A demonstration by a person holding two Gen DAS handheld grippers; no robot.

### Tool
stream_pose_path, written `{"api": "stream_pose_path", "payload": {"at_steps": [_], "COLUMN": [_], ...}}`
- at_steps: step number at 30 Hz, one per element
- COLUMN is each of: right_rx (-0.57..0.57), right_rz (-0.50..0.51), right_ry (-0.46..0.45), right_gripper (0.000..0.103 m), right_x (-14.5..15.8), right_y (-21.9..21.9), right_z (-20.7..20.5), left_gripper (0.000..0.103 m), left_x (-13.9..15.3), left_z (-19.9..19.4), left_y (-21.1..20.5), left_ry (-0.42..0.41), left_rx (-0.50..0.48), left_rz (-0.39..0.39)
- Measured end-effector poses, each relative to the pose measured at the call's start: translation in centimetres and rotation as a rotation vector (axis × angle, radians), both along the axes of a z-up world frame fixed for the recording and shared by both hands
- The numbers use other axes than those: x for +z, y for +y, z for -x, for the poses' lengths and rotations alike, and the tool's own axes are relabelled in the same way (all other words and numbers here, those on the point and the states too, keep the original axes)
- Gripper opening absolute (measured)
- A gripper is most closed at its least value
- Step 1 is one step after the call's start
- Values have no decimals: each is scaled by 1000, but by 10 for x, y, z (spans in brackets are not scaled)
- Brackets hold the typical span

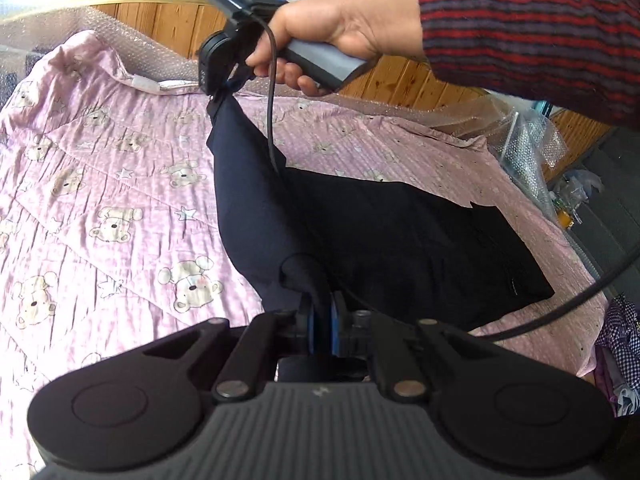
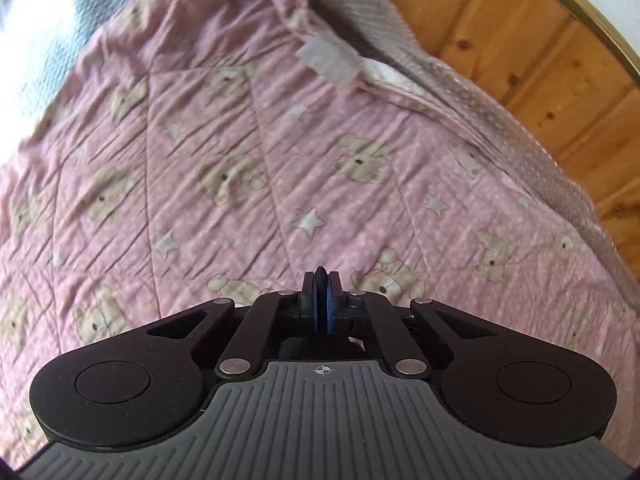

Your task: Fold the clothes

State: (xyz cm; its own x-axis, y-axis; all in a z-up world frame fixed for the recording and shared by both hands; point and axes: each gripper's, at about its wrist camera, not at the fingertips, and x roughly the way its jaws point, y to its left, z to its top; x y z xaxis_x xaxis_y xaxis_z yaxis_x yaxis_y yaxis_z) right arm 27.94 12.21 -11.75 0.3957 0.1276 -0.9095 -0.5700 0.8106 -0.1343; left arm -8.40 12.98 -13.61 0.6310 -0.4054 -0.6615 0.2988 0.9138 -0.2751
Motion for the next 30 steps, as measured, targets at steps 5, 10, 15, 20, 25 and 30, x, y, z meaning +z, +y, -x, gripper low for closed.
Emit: {"api": "stream_pose_path", "payload": {"at_steps": [5, 10, 15, 20, 25, 30], "right_rx": [-105, -225, -266, -229, -351, -322], "right_rz": [-199, -349, -390, -334, -467, -664], "right_ry": [-9, -137, -127, -10, 52, 93], "right_gripper": [0, 43, 43, 40, 54, 57], "right_x": [10, 29, 31, -35, -66, -69], "right_y": [-23, -54, -100, -100, -122, -118], "right_z": [-8, -1, 55, 111, 110, 115], "left_gripper": [7, 7, 11, 18, 28, 30], "left_x": [-2, -64, -74, -83, -81, -78], "left_z": [-1, -10, -9, -17, -23, -26], "left_y": [15, 77, 100, 95, 83, 73], "left_ry": [44, 292, 305, 328, 321, 310], "left_rx": [84, 299, 290, 274, 272, 262], "left_rz": [-13, -8, 37, 11, -51, -102]}}
